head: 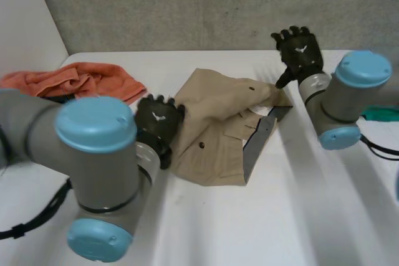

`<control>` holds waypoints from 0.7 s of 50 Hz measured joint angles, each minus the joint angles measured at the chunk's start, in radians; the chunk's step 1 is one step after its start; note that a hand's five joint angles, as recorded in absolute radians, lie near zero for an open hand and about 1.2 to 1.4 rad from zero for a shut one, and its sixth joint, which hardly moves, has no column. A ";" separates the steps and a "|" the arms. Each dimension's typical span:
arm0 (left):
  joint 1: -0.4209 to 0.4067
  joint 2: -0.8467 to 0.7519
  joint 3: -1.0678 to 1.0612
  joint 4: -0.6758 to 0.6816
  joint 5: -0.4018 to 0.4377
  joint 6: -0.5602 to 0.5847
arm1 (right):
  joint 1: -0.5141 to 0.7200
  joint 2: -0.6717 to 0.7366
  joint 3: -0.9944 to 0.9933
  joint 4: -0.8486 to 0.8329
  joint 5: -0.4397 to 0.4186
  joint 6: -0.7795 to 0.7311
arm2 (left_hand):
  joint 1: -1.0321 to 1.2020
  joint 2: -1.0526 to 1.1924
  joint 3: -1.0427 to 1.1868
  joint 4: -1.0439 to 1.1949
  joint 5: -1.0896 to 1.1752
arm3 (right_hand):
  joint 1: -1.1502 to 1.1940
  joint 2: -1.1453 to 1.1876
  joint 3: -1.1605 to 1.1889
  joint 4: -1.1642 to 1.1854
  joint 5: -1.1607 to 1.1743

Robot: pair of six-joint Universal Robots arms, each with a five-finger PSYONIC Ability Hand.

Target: Fold the laundry.

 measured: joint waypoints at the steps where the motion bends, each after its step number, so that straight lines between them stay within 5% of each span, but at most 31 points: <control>1: 0.008 0.031 -0.005 -0.012 0.000 -0.003 | 0.001 -0.035 0.020 0.016 0.014 0.002 | 0.000 0.000 0.000 0.000 0.000 | 0.000 0.000 0.000 0.000 0.000; 11: 0.142 0.302 -0.095 -0.047 0.104 -0.045 | 0.059 -0.392 0.240 0.275 0.142 0.007 | 0.000 -0.002 0.000 0.000 0.000 | 0.000 0.000 0.000 0.000 0.000; 16: 0.294 0.329 -0.141 -0.078 0.274 -0.064 | 0.146 -0.487 0.375 0.480 0.144 0.002 | 0.009 0.009 0.010 0.010 0.004 | 0.000 0.000 0.000 0.000 0.000; 24: 0.481 0.121 -0.079 -0.141 0.470 -0.056 | 0.284 -0.468 0.551 0.542 0.106 0.008 | 0.139 0.139 0.138 0.147 0.126 | 0.000 0.000 0.000 0.000 0.000; 35: 0.514 -0.154 0.083 -0.168 0.561 -0.037 | 0.392 -0.297 0.599 0.267 0.173 0.002 | 0.140 0.150 0.148 0.152 0.131 | 0.004 0.003 0.003 0.002 0.003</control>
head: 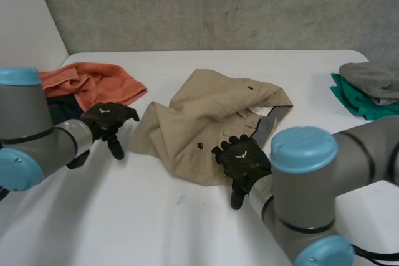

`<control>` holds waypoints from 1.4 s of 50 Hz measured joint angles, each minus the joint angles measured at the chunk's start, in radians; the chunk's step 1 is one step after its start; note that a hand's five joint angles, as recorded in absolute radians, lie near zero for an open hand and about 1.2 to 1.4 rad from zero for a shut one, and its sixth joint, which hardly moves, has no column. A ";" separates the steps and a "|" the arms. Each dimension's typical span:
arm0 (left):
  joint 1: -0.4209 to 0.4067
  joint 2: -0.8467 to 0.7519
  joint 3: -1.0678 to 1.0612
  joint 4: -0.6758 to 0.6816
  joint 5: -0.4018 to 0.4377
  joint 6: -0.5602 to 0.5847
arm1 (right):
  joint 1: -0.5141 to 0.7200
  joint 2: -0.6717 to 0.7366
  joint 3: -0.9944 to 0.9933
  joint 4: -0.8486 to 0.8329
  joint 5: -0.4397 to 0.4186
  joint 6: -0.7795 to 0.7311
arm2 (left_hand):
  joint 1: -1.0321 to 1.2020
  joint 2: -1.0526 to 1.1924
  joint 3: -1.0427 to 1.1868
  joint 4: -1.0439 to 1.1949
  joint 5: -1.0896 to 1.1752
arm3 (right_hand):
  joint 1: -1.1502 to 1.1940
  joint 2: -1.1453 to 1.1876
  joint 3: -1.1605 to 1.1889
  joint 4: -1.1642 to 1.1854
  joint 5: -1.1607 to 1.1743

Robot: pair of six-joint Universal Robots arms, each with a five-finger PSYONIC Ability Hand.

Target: Fold the laundry.

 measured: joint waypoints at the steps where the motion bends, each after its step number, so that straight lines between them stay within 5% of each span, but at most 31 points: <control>1: -0.002 -0.005 0.004 0.001 0.002 0.000 | 0.002 0.006 -0.001 -0.008 0.005 -0.001 | 0.000 0.000 0.000 0.000 0.000 | 0.000 0.000 0.000 0.000 0.000; 14: -0.101 -0.121 0.074 0.093 -0.049 0.045 | 0.017 0.120 -0.039 -0.212 0.102 -0.106 | 0.151 0.138 0.136 0.139 0.140 | 0.289 0.293 0.300 0.298 0.267; 19: -0.131 -0.155 0.096 0.123 -0.107 0.097 | 0.016 0.134 -0.051 -0.232 0.101 -0.125 | 0.715 0.689 0.670 0.678 0.672 | 0.771 0.821 0.815 0.801 0.750; 25: -0.153 -0.119 0.097 0.172 -0.180 0.143 | 0.010 0.109 -0.062 -0.236 0.099 -0.128 | 0.793 0.835 0.833 0.842 0.809 | 0.878 0.962 0.972 0.979 0.919; 35: -0.171 0.249 0.032 0.275 -0.328 0.125 | -0.049 -0.171 -0.119 -0.176 0.081 -0.128 | 0.793 0.837 0.834 0.844 0.809 | 0.878 0.962 0.974 0.983 0.920; 41: -0.161 0.533 0.055 0.298 -0.310 0.095 | -0.123 -0.372 -0.280 -0.048 0.036 -0.121 | 0.793 0.837 0.834 0.844 0.812 | 0.878 0.962 0.975 0.984 0.929; 49: -0.155 0.689 0.226 0.265 -0.284 0.042 | -0.189 -0.469 -0.521 0.088 -0.007 -0.086 | 0.793 0.837 0.835 0.844 0.812 | 0.878 0.962 0.975 0.984 0.929; 61: -0.133 0.468 0.518 0.096 -0.268 0.015 | -0.213 -0.357 -0.627 0.110 -0.009 -0.035 | 0.793 0.837 0.835 0.845 0.812 | 0.878 0.962 0.975 0.984 0.944; 70: -0.115 0.097 0.504 0.063 -0.239 0.017 | -0.226 -0.062 -0.582 0.018 0.034 0.011 | 0.793 0.837 0.835 0.845 0.812 | 0.878 0.962 0.975 0.984 0.944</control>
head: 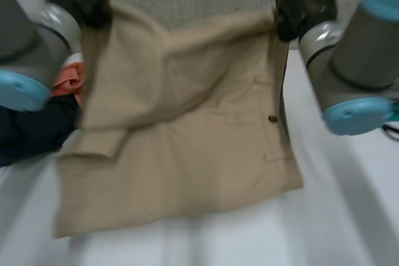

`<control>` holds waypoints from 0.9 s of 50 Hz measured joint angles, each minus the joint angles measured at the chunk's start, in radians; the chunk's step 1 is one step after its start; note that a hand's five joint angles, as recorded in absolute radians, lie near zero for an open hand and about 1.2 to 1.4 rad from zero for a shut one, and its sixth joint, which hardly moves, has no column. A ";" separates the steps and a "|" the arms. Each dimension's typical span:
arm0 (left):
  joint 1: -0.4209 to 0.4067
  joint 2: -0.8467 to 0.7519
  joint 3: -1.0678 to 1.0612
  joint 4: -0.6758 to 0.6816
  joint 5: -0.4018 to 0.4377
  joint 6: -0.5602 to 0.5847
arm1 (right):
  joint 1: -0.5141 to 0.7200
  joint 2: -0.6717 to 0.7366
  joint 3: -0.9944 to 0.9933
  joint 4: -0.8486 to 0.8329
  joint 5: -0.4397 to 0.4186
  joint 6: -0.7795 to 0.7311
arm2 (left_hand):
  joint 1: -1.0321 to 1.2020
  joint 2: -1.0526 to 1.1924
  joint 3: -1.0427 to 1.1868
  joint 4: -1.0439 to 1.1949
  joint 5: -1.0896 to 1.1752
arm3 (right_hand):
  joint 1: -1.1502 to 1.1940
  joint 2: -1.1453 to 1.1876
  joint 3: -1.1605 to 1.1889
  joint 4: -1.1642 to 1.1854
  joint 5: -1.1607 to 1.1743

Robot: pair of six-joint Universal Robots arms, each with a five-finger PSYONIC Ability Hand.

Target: Fold the laundry.

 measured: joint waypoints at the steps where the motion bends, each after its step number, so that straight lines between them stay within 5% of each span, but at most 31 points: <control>1: 0.000 -0.034 0.002 0.004 0.002 0.000 | -0.001 0.032 -0.006 -0.013 0.009 0.000 | 0.000 0.000 0.000 0.000 0.000 | 0.000 0.000 0.000 0.000 0.000; 5: 0.001 -0.216 0.045 0.026 0.000 -0.006 | 0.000 0.198 -0.065 -0.081 0.057 -0.007 | -0.159 -0.155 -0.155 -0.158 -0.144 | -0.259 -0.309 -0.305 -0.308 -0.299; 6: 0.001 -0.270 0.071 0.027 -0.010 -0.011 | 0.002 0.278 -0.111 -0.112 0.079 -0.012 | -0.560 -0.528 -0.500 -0.512 -0.495 | -0.573 -0.625 -0.615 -0.601 -0.605; 8: 0.002 -0.321 0.104 0.019 -0.036 -0.022 | 0.004 0.337 -0.155 -0.130 0.094 -0.017 | -0.884 -0.837 -0.828 -0.848 -0.819 | -0.778 -0.827 -0.821 -0.829 -0.829; 11: 0.003 -0.341 0.135 -0.011 -0.103 -0.046 | 0.005 0.395 -0.213 -0.125 0.112 -0.027 | -0.943 -0.981 -0.980 -0.993 -0.944 | -0.881 -0.959 -0.969 -0.977 -0.947; 20: 0.017 -0.039 -0.115 -0.061 -0.205 -0.070 | -0.022 0.183 -0.064 0.017 0.048 -0.067 | -0.943 -0.991 -0.983 -0.996 -0.944 | -0.881 -0.963 -0.977 -0.985 -0.947; 34: 0.000 0.491 -0.915 -0.212 0.041 0.064 | -0.067 -0.223 0.586 0.348 -0.298 -0.296 | -0.605 -0.671 -0.666 -0.673 -0.640 | -0.690 -0.778 -0.776 -0.787 -0.756; 45: -0.007 0.457 -1.160 -0.127 0.095 0.061 | -0.091 -0.231 0.911 0.027 -0.396 -0.333 | -0.612 -0.665 -0.659 -0.674 -0.649 | -0.576 -0.655 -0.658 -0.668 -0.641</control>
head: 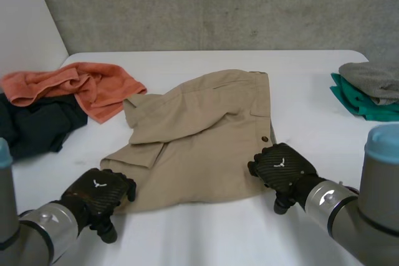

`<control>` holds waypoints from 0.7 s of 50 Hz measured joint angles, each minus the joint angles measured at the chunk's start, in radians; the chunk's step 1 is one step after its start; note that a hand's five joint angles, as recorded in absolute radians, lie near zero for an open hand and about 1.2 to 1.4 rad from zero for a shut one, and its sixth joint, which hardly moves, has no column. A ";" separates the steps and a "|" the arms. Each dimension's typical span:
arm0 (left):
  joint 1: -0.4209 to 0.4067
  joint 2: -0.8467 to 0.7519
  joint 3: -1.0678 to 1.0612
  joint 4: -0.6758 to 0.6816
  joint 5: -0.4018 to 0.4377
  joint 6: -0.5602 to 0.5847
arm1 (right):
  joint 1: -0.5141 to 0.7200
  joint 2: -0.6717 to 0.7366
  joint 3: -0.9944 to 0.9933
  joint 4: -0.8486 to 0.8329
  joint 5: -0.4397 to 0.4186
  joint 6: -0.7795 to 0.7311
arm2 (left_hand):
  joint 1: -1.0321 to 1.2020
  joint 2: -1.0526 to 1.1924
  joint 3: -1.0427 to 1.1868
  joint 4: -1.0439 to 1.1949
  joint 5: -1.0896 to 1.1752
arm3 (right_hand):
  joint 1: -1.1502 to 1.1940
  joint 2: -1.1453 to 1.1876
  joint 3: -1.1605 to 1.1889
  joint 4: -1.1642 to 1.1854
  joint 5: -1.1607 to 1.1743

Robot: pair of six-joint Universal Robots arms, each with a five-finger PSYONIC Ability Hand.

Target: Fold the laundry.

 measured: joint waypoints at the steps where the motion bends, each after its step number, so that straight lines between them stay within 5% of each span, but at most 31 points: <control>1: 0.000 -0.018 -0.004 0.026 -0.001 -0.001 | -0.001 0.010 0.017 -0.049 0.000 0.000 | 0.000 -0.001 0.000 0.000 0.000 | 0.007 0.008 0.007 0.006 0.007; 10: -0.010 -0.134 0.000 0.178 -0.036 0.004 | -0.006 0.093 0.056 -0.259 0.012 -0.004 | 0.004 0.004 0.002 0.007 0.016 | 0.110 0.112 0.110 0.107 0.104; 16: -0.022 -0.184 0.003 0.223 -0.060 0.040 | -0.009 0.121 0.053 -0.326 0.016 -0.005 | 0.102 0.093 0.089 0.098 0.106 | 0.570 0.638 0.626 0.630 0.616; 19: -0.026 -0.191 0.001 0.243 -0.065 0.055 | -0.008 0.117 0.056 -0.346 0.017 -0.004 | 0.125 0.150 0.146 0.154 0.160 | 0.579 0.656 0.655 0.663 0.646; 26: -0.043 -0.207 -0.009 0.366 -0.095 0.087 | 0.001 0.066 0.071 -0.360 0.019 0.009 | 0.613 0.640 0.632 0.648 0.643 | 0.593 0.656 0.655 0.668 0.658; 35: -0.049 -0.249 -0.004 0.480 -0.151 0.184 | 0.006 0.011 0.040 -0.269 0.030 0.068 | 0.613 0.664 0.657 0.673 0.650 | 0.593 0.656 0.655 0.668 0.658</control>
